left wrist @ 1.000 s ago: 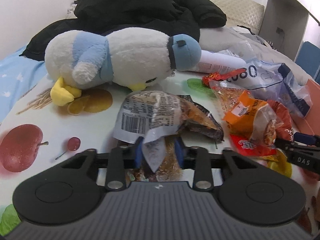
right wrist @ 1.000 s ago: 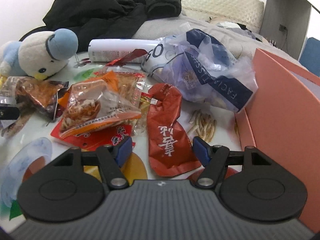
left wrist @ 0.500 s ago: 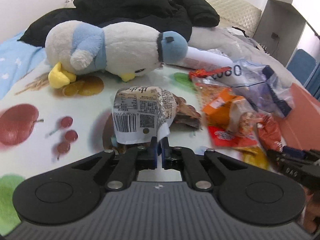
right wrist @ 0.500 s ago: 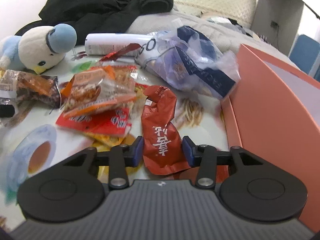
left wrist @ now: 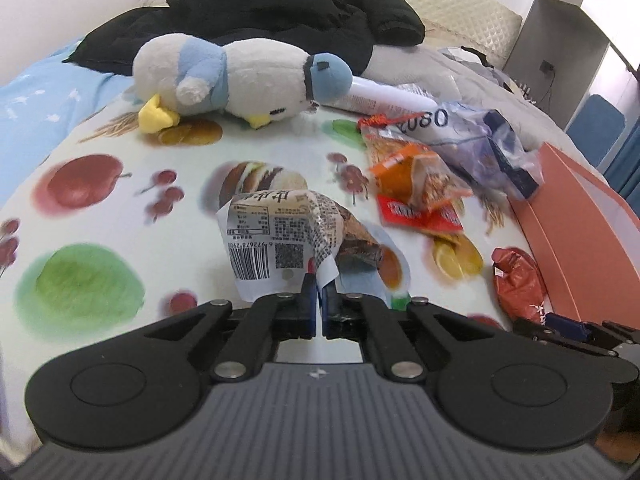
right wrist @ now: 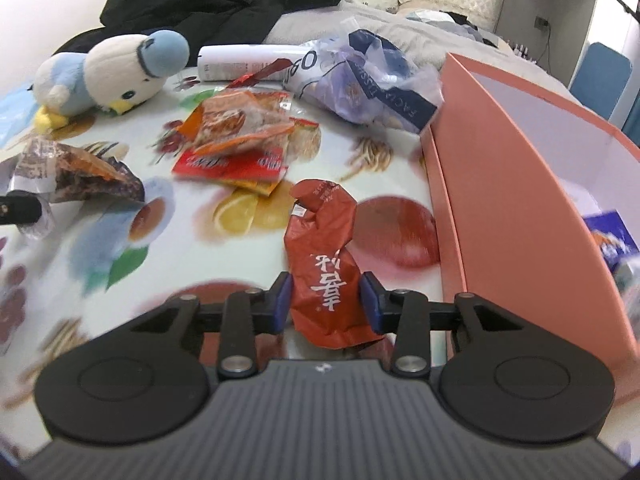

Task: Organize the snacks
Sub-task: 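Grasp the red packet with the right tool while the left tool grips the white-labelled packet, then lift the red packet with the right tool while the left tool regrips the white-labelled packet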

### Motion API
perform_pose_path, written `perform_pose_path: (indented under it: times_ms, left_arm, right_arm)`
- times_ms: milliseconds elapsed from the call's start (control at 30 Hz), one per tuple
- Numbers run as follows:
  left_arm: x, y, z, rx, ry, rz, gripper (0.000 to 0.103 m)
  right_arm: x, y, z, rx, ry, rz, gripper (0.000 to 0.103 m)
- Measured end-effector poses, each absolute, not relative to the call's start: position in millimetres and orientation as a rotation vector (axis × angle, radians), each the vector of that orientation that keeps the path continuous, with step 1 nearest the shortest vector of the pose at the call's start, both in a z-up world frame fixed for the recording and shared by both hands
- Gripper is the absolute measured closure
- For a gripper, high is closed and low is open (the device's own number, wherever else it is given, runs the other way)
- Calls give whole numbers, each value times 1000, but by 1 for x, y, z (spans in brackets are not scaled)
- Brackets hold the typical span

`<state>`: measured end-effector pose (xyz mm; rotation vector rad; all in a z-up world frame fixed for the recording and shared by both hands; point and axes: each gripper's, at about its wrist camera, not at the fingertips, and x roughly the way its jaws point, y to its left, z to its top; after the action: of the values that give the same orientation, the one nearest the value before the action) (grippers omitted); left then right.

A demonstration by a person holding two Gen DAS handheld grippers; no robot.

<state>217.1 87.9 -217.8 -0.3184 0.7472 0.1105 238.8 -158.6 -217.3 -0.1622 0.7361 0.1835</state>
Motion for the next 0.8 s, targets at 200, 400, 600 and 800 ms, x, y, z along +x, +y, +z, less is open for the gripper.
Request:
perform_pose_path:
  times_ms: [200, 400, 600, 800]
  left_arm:
    - [173, 74, -216, -367, 791, 127, 100]
    - [140, 59, -221, -424, 872, 100, 100]
    - [120, 39, -221, -455, 935, 46, 99]
    - [115, 26, -217, -296, 980, 13, 31]
  right_arm:
    - [203, -168, -214, -165, 747, 221, 64]
    - [171, -182, -211, -167, 764, 261, 64]
    - [147, -198, -208, -131, 794, 283, 65]
    - [138, -210, -205, -75, 820, 302, 62]
